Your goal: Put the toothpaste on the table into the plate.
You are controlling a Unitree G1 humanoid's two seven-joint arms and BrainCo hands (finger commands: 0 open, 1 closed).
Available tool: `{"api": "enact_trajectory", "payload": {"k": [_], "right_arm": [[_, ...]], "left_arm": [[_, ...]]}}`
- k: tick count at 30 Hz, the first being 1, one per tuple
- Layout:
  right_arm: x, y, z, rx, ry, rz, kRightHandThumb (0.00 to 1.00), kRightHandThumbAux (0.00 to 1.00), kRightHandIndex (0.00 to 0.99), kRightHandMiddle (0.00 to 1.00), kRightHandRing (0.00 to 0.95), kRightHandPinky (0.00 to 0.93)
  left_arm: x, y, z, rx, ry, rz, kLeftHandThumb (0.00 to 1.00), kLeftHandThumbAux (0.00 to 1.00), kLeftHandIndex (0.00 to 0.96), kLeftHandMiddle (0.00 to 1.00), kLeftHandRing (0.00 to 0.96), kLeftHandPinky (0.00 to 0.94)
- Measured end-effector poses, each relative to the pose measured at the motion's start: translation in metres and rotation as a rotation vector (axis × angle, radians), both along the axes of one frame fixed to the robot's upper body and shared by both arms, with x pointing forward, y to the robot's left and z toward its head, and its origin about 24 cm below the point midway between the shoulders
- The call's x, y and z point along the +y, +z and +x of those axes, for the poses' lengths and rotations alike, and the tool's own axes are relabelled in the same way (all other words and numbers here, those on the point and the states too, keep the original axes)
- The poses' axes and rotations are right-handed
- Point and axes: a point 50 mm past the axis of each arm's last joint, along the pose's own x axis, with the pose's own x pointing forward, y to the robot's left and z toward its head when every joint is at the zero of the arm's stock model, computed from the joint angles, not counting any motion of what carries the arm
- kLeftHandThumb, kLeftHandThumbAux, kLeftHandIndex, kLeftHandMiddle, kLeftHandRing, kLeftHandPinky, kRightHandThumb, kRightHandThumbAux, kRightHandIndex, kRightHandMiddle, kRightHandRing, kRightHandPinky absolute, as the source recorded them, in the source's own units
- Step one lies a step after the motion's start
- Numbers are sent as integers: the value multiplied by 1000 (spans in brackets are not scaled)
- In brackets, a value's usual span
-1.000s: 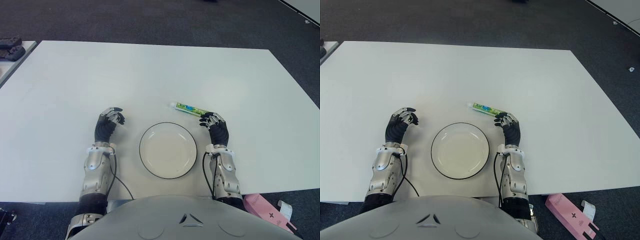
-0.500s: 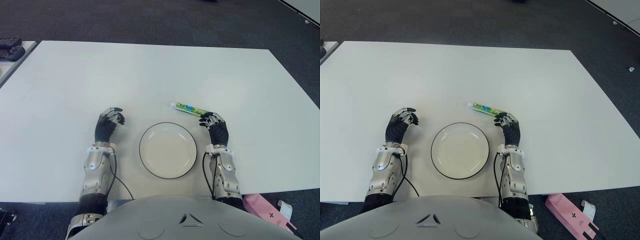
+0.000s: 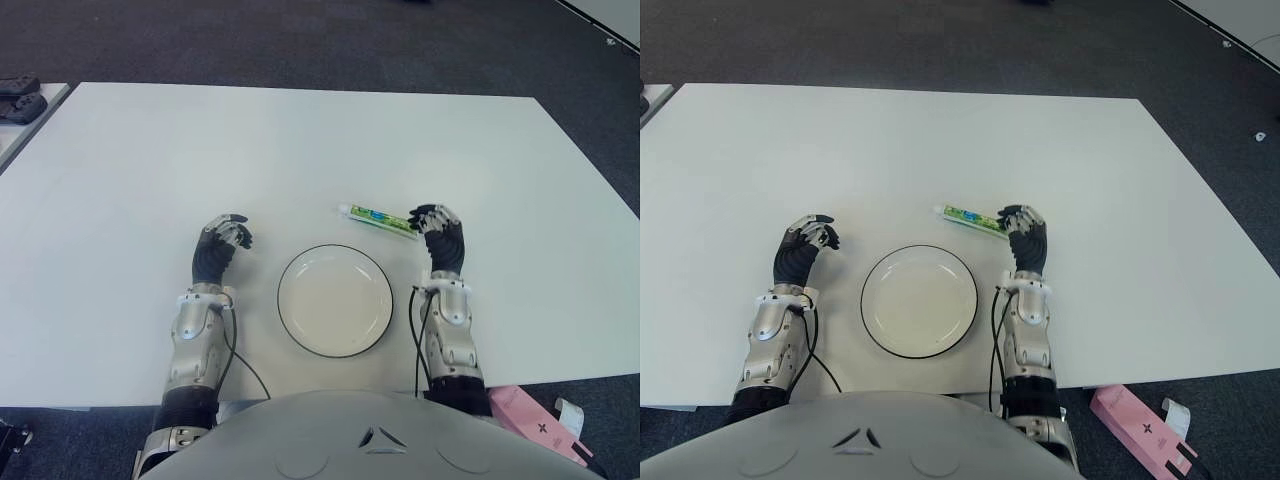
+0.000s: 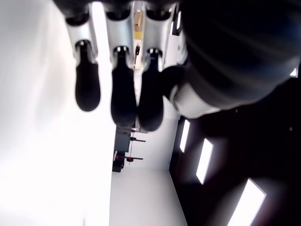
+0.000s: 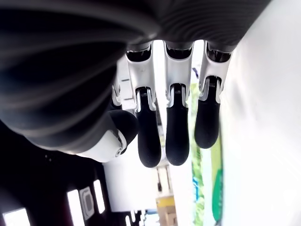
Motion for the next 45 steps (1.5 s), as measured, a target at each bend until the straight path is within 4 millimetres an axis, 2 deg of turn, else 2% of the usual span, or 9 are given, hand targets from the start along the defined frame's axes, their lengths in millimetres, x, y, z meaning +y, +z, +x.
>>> {"api": "enact_trajectory", "payload": {"k": [5, 18, 26, 28, 29, 32, 36, 39, 45], "right_arm": [[-9, 15, 15, -81, -5, -50, 709, 726, 431, 498, 492, 469], [-13, 26, 20, -182, -8, -73, 706, 726, 431, 485, 446, 390], [-11, 54, 46, -258, 78, -189, 697, 725, 421, 400, 362, 330], [-9, 63, 52, -279, 121, -257, 691, 725, 413, 325, 303, 285], [-7, 66, 54, -285, 148, -298, 600, 691, 332, 267, 255, 241], [-3, 72, 58, -270, 248, -451, 482, 599, 180, 153, 160, 149], [1, 74, 62, -220, 336, -631, 451, 541, 99, 91, 100, 92], [3, 73, 63, -176, 375, -709, 456, 446, 32, 29, 35, 37], [12, 65, 72, -52, 500, -867, 444, 286, 3, 3, 3, 3]], "left_arm": [[0, 0, 0, 1, 2, -3, 699, 721, 434, 615, 601, 577], [-2, -1, 0, 3, 12, -14, 701, 721, 433, 609, 593, 570], [-3, -2, 0, 4, 13, -19, 700, 721, 434, 609, 596, 578], [-3, -2, 0, 5, 13, -20, 700, 721, 434, 610, 597, 578], [-3, -2, 0, 5, 13, -20, 700, 721, 434, 610, 597, 576], [-3, -2, 0, 4, 13, -22, 699, 721, 434, 610, 596, 574], [-4, -2, 0, 1, 15, -23, 699, 721, 434, 610, 595, 573], [-4, -2, 0, -1, 15, -22, 699, 721, 434, 610, 594, 569], [-4, -1, 0, -2, 12, -18, 698, 721, 434, 611, 595, 570]]}}
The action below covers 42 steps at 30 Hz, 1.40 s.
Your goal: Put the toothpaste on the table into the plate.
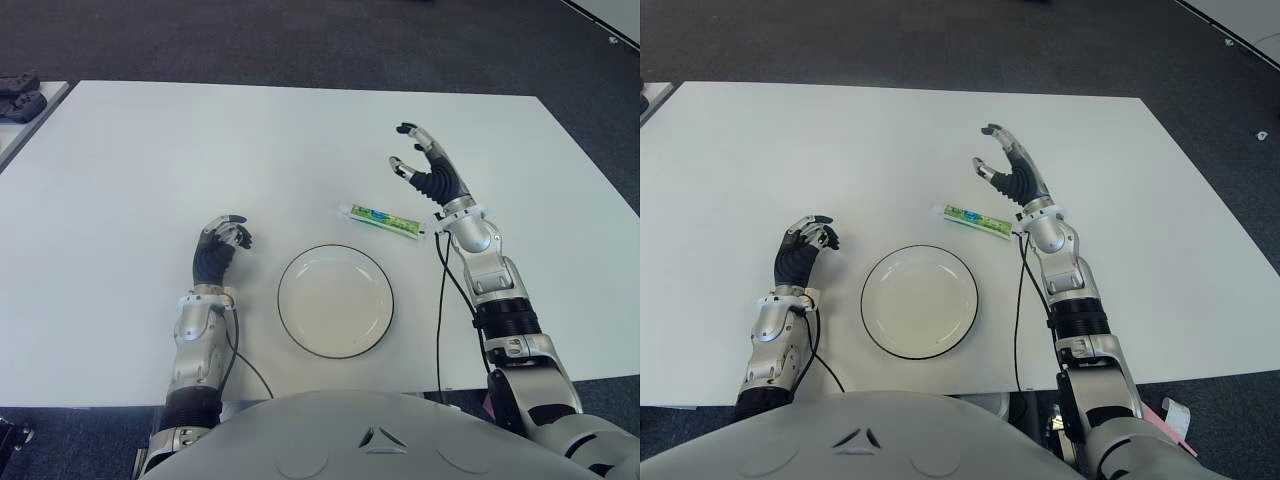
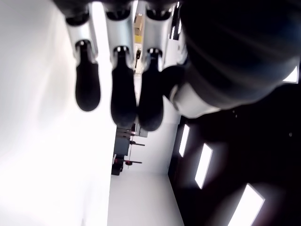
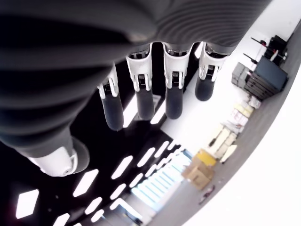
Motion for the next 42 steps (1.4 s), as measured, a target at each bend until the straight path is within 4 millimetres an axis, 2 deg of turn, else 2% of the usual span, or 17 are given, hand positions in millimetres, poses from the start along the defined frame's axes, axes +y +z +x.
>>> {"api": "enact_trajectory", "payload": {"k": [5, 14, 30, 42], "right_arm": [[9, -12, 12, 67, 39, -149, 416, 189, 0, 0, 0, 0], [21, -18, 18, 86, 92, -374, 475, 130, 0, 0, 0, 0], [19, -47, 23, 232, 121, -620, 555, 140, 0, 0, 0, 0], [24, -49, 32, 285, 162, -747, 592, 147, 0, 0, 0, 0]], "left_arm": [[-1, 1, 0, -1, 3, 10, 699, 721, 434, 611, 593, 567], [1, 2, -1, -5, 16, 15, 698, 721, 434, 609, 590, 566], [-1, 2, 0, -9, 17, 7, 698, 721, 434, 609, 595, 574], [-2, 3, 0, -16, 19, 4, 697, 721, 434, 612, 598, 575]]}}
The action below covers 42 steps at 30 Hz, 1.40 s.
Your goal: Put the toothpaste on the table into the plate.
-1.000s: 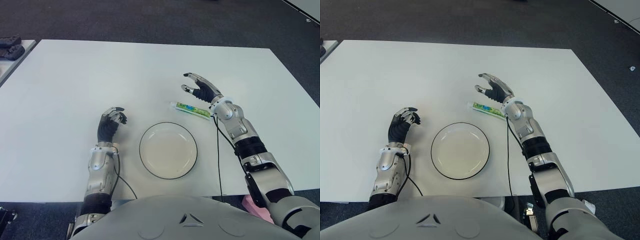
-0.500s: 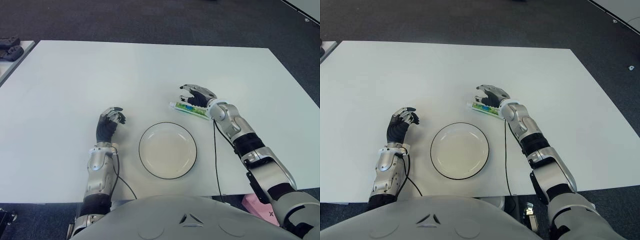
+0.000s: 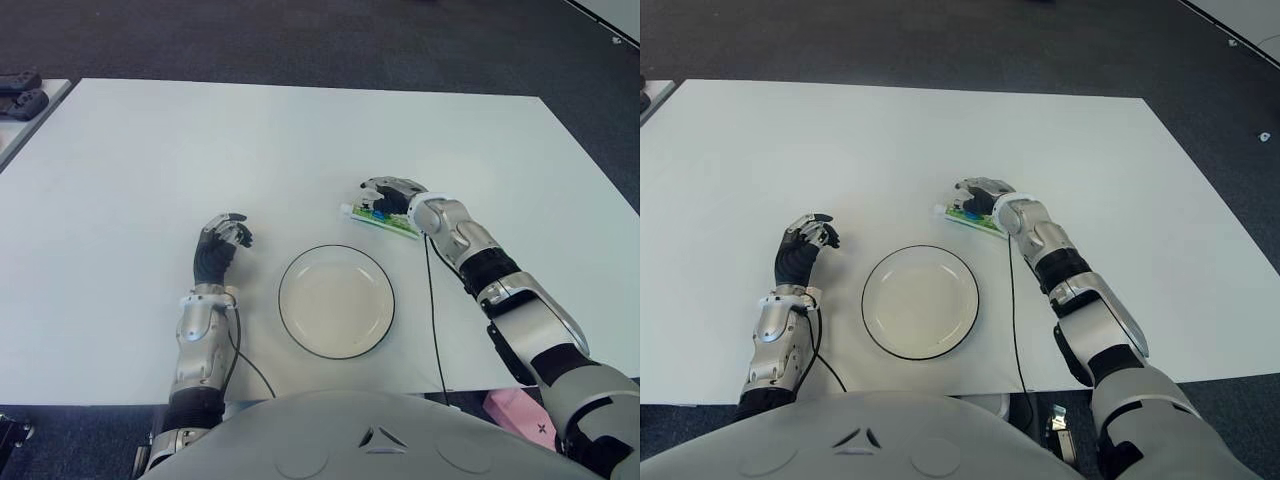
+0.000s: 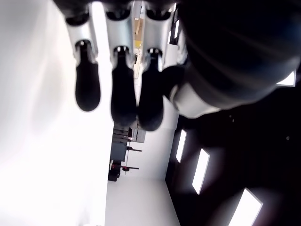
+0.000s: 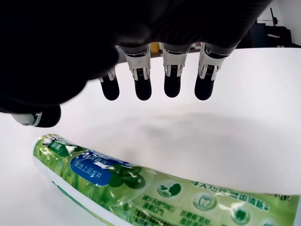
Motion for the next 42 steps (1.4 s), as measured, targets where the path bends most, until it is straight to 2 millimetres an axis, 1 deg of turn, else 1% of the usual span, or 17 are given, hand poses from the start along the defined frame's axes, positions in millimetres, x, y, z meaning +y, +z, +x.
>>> {"api": "enact_trajectory", "payload": {"k": [6, 14, 23, 34, 39, 42], "right_arm": [[0, -2, -1, 15, 19, -44, 618, 160, 0, 0, 0, 0], [-7, 2, -4, -15, 50, -106, 629, 174, 0, 0, 0, 0], [-14, -2, -20, -28, 83, -130, 621, 167, 0, 0, 0, 0], [-15, -8, -39, -61, 101, -123, 593, 147, 0, 0, 0, 0], [-13, -8, -51, -84, 112, -122, 587, 147, 0, 0, 0, 0], [-11, -7, -63, -90, 124, -123, 583, 146, 0, 0, 0, 0]], "left_arm": [[0, 0, -1, 1, 1, -1, 698, 720, 434, 614, 600, 579], [0, 0, -2, 5, 4, -3, 699, 720, 434, 618, 602, 578], [1, -2, -7, 14, 9, -2, 699, 720, 434, 608, 587, 566], [1, 1, -7, 1, 11, 2, 699, 720, 434, 608, 590, 573], [1, 2, -7, -6, 11, 3, 699, 720, 434, 609, 595, 578], [1, 3, -7, -9, 12, 3, 697, 720, 434, 607, 591, 569]]}}
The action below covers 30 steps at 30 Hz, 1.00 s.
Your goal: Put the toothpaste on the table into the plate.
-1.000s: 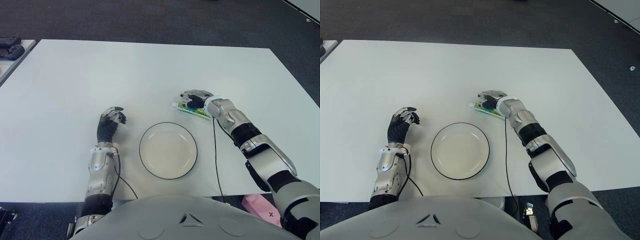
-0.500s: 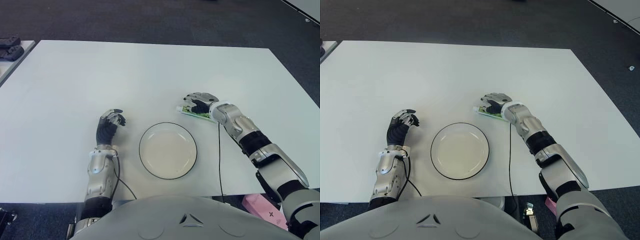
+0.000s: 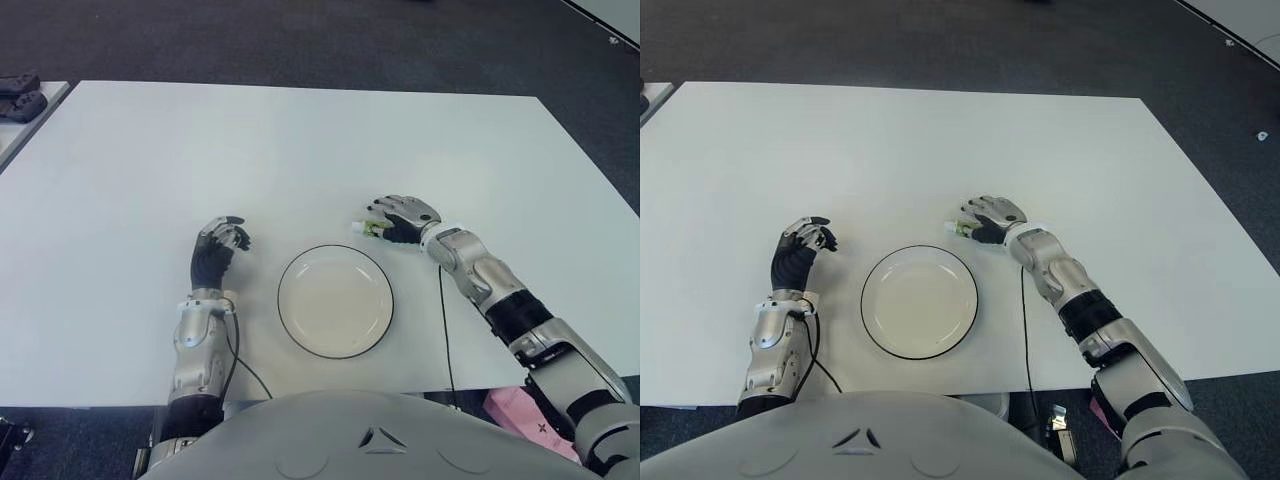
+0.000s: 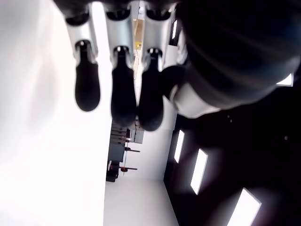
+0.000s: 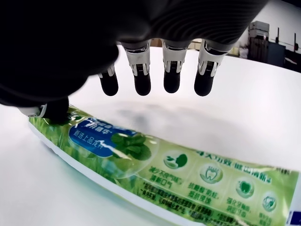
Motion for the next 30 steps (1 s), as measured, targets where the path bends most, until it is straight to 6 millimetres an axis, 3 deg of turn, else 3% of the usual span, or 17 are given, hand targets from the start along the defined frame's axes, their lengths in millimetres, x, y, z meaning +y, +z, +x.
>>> {"api": "enact_trajectory", "payload": {"k": [8, 30], "right_arm": [[4, -6, -33, 10, 27, 11, 582, 150, 0, 0, 0, 0], [-3, -20, -58, -153, 35, -47, 549, 204, 0, 0, 0, 0]], "left_arm": [[1, -2, -4, 9, 6, 2, 695, 720, 433, 600, 578, 560], [4, -1, -7, -9, 10, 20, 694, 720, 434, 606, 586, 570]]}}
